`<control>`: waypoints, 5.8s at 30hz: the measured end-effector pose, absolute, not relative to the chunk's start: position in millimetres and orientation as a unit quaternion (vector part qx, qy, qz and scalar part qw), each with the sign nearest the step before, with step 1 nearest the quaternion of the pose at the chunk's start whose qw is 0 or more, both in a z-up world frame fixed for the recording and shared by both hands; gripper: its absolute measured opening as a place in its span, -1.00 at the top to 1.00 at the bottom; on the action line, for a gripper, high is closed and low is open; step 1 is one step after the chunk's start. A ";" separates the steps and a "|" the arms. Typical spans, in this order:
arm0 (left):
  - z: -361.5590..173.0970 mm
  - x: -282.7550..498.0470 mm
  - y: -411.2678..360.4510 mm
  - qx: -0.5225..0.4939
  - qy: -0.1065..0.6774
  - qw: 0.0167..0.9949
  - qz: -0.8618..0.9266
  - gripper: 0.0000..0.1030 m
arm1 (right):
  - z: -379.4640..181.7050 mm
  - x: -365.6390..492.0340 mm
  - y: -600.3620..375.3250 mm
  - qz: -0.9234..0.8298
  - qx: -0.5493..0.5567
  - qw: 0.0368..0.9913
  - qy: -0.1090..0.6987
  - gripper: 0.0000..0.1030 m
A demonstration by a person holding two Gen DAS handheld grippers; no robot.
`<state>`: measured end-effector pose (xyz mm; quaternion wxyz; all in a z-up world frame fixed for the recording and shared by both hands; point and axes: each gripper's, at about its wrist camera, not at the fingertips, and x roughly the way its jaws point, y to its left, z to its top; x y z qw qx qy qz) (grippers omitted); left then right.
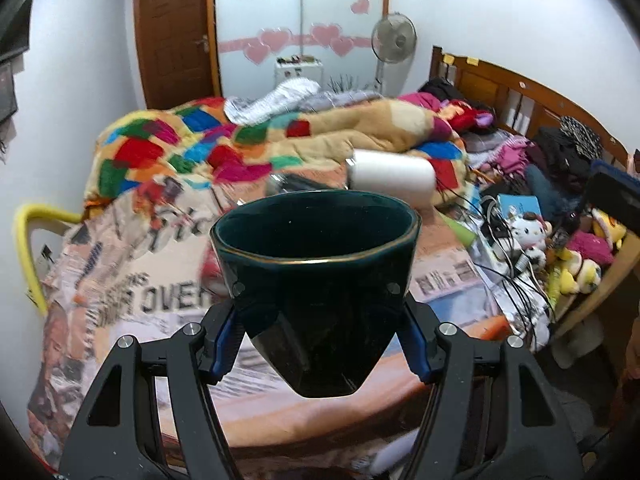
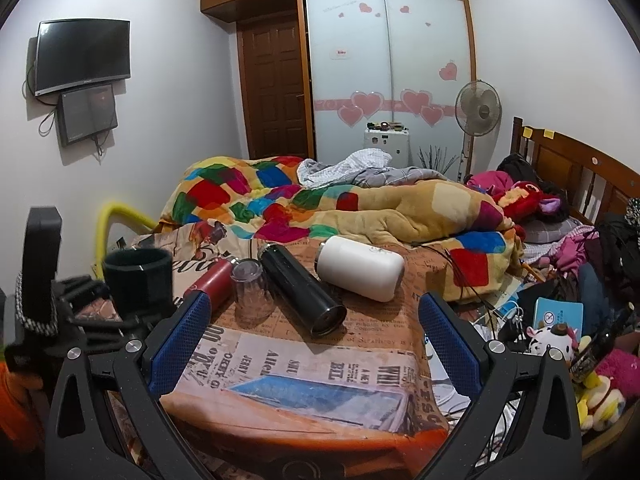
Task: Flip cup upright
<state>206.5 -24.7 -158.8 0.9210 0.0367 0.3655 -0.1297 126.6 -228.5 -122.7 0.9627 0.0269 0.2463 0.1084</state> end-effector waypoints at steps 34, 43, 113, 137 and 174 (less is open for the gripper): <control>-281.3 281.3 -72.0 0.018 0.487 0.861 -0.148 -0.28 | -197.3 182.6 -223.9 0.111 0.025 0.925 0.362 -1.00; -250.5 251.9 -47.2 0.009 0.458 0.876 -0.151 -0.34 | -197.3 194.7 -213.4 0.138 0.056 0.910 0.388 -1.00; -218.0 196.7 69.1 -0.053 0.401 0.914 -0.017 -0.35 | -239.7 241.7 -92.1 0.221 -0.093 0.849 0.470 -0.46; -36.1 82.1 39.9 -0.049 0.163 0.985 -0.041 -0.46 | -41.1 84.5 -187.5 0.212 -0.002 0.961 0.176 -0.47; -11.1 -6.9 12.7 -0.022 0.051 0.998 0.017 -0.97 | -30.0 0.6 -209.1 0.176 0.028 0.981 0.077 -1.00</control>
